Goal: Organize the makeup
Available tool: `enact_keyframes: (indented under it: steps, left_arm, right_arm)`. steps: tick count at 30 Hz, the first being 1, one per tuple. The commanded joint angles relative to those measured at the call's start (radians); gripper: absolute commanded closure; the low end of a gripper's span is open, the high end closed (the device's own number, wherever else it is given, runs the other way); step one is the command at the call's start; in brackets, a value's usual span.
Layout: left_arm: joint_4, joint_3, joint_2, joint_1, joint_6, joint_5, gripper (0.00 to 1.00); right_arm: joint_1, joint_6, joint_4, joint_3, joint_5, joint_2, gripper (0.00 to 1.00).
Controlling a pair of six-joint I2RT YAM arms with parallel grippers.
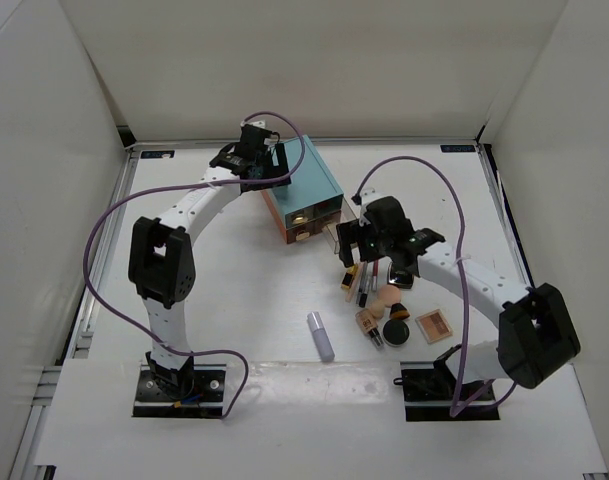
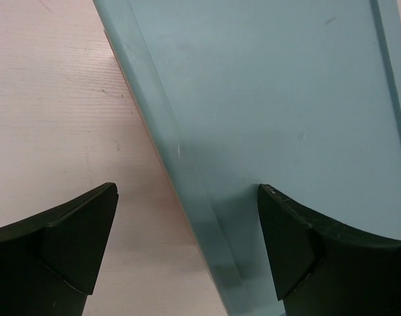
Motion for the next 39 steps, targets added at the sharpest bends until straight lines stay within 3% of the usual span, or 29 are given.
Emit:
enact_keyframes:
  steps: [1, 5, 7, 12, 18, 26, 34, 36, 39]
  left_arm:
    - [-0.029, 0.047, -0.089, -0.008, 0.044, -0.006, 0.02]
    - [-0.050, 0.026, -0.199, -0.008, 0.063, -0.048, 0.02]
    - [-0.063, -0.034, -0.248, -0.008, 0.061, -0.080, 0.02]
    - [-0.109, -0.170, -0.417, -0.017, -0.008, -0.173, 0.02]
    - [-0.162, -0.336, -0.575, -0.022, -0.074, -0.154, 0.02]
    - [-0.210, -0.488, -0.694, -0.025, -0.118, -0.138, 0.02]
    - [-0.253, -0.510, -0.764, -0.023, -0.129, -0.137, 0.02]
    - [-0.262, -0.511, -0.776, -0.023, -0.129, -0.137, 0.02]
    - [-0.262, -0.510, -0.773, -0.025, -0.125, -0.141, 0.02]
  right_arm:
    - [0.001, -0.012, -0.079, 0.044, -0.025, -0.075, 0.01]
    - [0.076, -0.073, -0.180, 0.012, -0.007, -0.136, 0.01]
    - [0.211, -0.098, -0.208, -0.002, 0.091, -0.173, 0.01]
    - [0.408, 0.018, -0.321, -0.003, 0.147, -0.167, 0.02]
    - [0.626, 0.230, -0.248, -0.132, 0.178, -0.167, 0.12]
    - [0.775, 0.304, -0.082, -0.186, 0.282, -0.057, 0.26]
    - [0.795, 0.473, -0.027, -0.240, 0.386, 0.029, 0.47]
    - [0.795, 0.511, -0.038, -0.246, 0.386, 0.029, 0.63]
    - [0.819, 0.528, -0.076, -0.235, 0.399, 0.011, 0.75]
